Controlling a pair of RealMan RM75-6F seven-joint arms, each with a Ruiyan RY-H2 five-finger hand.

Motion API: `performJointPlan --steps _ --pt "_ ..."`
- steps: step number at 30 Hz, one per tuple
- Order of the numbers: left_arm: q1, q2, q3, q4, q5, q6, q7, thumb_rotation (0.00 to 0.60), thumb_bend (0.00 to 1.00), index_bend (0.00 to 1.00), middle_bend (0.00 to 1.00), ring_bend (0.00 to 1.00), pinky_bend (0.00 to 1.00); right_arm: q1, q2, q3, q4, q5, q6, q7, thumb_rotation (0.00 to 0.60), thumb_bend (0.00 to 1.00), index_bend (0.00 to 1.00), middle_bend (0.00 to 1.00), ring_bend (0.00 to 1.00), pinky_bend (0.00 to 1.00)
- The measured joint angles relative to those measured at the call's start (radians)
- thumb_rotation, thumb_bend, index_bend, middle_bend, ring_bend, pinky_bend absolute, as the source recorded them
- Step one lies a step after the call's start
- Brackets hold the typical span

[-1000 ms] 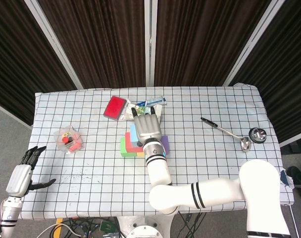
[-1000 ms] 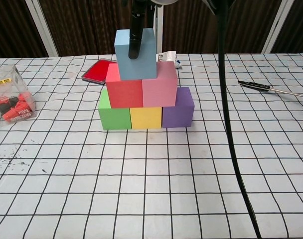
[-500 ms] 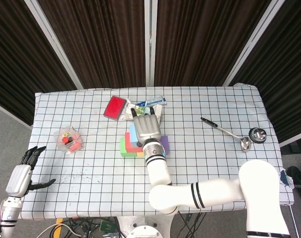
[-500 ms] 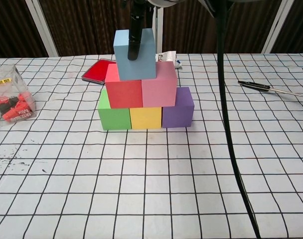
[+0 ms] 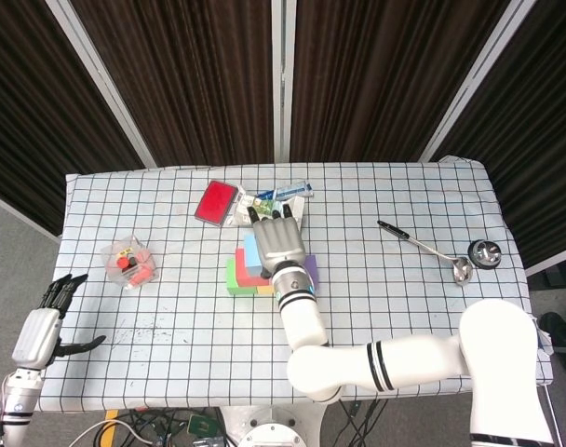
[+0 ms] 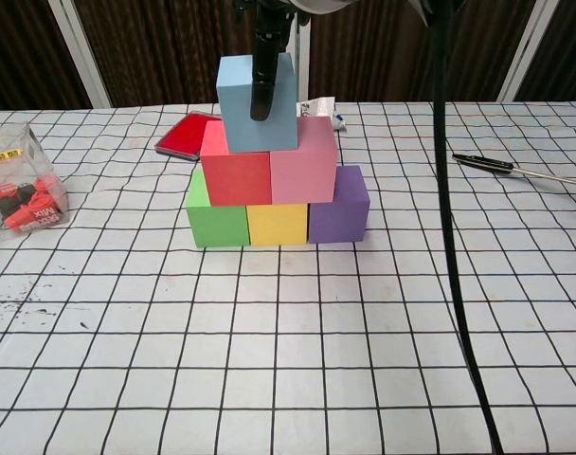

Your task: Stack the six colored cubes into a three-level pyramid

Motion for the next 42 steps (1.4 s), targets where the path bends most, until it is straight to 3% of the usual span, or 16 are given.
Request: performJointPlan --steps 9,15,20,24,31,35,42 --pt "-0.002 0.006 -0.001 -0.010 0.007 0.006 0.012 0.600 0.00 0.07 0.10 0.00 0.03 -0.023 0.045 0.006 -0.061 -0.010 -0.008 0.024 0.600 0.00 0.00 0.19 0.08 0.00" --pt "-0.009 0.023 -0.003 -0.029 0.010 0.004 0.032 0.600 0.00 0.07 0.10 0.00 0.03 -0.090 0.152 -0.004 -0.214 -0.074 0.020 0.060 0.600 0.00 0.00 0.12 0.02 0.00" --pt "-0.016 0.047 -0.013 -0.065 0.010 0.005 0.067 0.600 0.00 0.07 0.10 0.00 0.03 -0.220 0.294 -0.058 -0.391 -0.240 0.068 0.133 0.600 0.00 0.00 0.10 0.00 0.00" --pt "-0.023 0.069 -0.019 -0.100 0.010 0.003 0.115 0.600 0.00 0.07 0.10 0.00 0.03 -0.355 0.404 -0.140 -0.489 -0.425 0.097 0.212 0.600 0.00 0.00 0.07 0.00 0.00" --pt "-0.037 0.101 -0.031 -0.184 0.009 -0.007 0.246 0.600 0.00 0.07 0.10 0.00 0.03 -0.623 0.536 -0.361 -0.516 -0.892 0.143 0.404 0.600 0.00 0.00 0.03 0.00 0.00" --pt "-0.042 0.116 -0.031 -0.233 0.005 -0.019 0.305 0.600 0.00 0.07 0.10 0.00 0.03 -0.792 0.574 -0.485 -0.453 -1.148 0.180 0.586 0.600 0.00 0.00 0.03 0.00 0.00" --pt "-0.038 0.127 -0.019 -0.259 -0.004 -0.034 0.385 0.600 0.00 0.07 0.10 0.00 0.03 -1.007 0.577 -0.623 -0.214 -1.391 0.227 0.939 0.600 0.00 0.00 0.00 0.00 0.00"
